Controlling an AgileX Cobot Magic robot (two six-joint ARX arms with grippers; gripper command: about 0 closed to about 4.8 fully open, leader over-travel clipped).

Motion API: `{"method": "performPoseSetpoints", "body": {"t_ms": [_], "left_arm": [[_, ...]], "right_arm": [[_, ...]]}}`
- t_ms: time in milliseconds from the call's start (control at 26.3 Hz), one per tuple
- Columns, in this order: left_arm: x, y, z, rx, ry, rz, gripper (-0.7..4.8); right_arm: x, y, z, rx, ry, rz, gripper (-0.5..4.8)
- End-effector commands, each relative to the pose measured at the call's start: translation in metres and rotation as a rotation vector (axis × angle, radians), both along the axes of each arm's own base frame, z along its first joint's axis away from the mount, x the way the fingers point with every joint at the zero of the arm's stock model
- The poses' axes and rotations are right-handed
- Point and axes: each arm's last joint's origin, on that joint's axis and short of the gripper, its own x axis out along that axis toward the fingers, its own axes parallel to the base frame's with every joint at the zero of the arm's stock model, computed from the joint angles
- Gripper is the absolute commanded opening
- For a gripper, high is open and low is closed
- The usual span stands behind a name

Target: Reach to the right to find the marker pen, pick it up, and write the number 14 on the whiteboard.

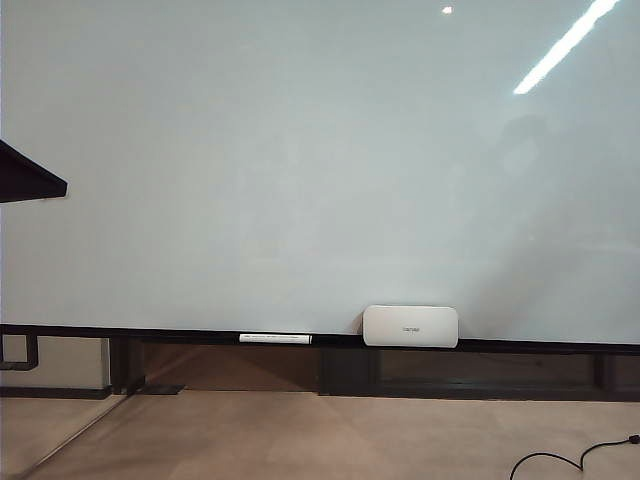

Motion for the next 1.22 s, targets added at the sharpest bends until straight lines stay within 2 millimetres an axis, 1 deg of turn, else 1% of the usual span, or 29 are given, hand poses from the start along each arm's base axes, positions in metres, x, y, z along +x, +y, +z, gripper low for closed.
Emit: {"method": "performPoseSetpoints", "body": {"t_ms": [38,228,266,380,494,684,797,1063,1101,1139,1215], "left_arm": [[0.001,0.0,0.003,-0.002,-0.023,0.006,-0.06],[0.001,0.0,0.003,0.0,-0.023,0.015,-0.06],[0.001,0.0,0.003,0.002,-0.024,0.015,-0.06],[0.001,0.0,0.003,0.002,-0.024,0.018,-0.06],[0.001,0.0,0.003,0.002,-0.025,0.019,-0.06],[0.001,0.0,0.004,0.002,-0.026,0.023,-0.06],[0.001,0.0,0.004,-0.002,-0.03,0.023,-0.06],[0.002,0.0,0.006,-0.02,-0.033,0.024,-0.06],[0.002,0.0,0.006,-0.02,-0.033,0.024,-0.06],[0.002,0.0,0.006,-0.02,-0.033,0.024,-0.06],[0.002,0.0,0.006,-0.02,-0.033,0.024,-0.06]], "right_arm": [[0.003,0.0,0.006,-0.003,-0.023,0.017,3.37],[0.008,0.004,0.008,0.007,-0.019,0.053,3.33],[0.011,0.006,0.009,0.004,-0.022,0.057,3.23],[0.019,0.011,0.012,0.007,-0.018,0.073,3.23],[0.026,0.008,0.013,0.017,-0.008,0.062,3.23],[0.026,0.007,0.012,0.012,0.0,0.028,3.22],[0.026,0.007,0.012,0.012,0.002,0.028,2.63],[0.026,0.006,0.01,0.014,0.009,0.008,2.59],[0.026,0.006,0.009,0.004,0.013,0.003,2.19],[0.026,0.006,0.008,0.002,0.017,0.002,2.0],[0.026,0.006,0.007,0.004,0.021,0.002,1.97]]}}
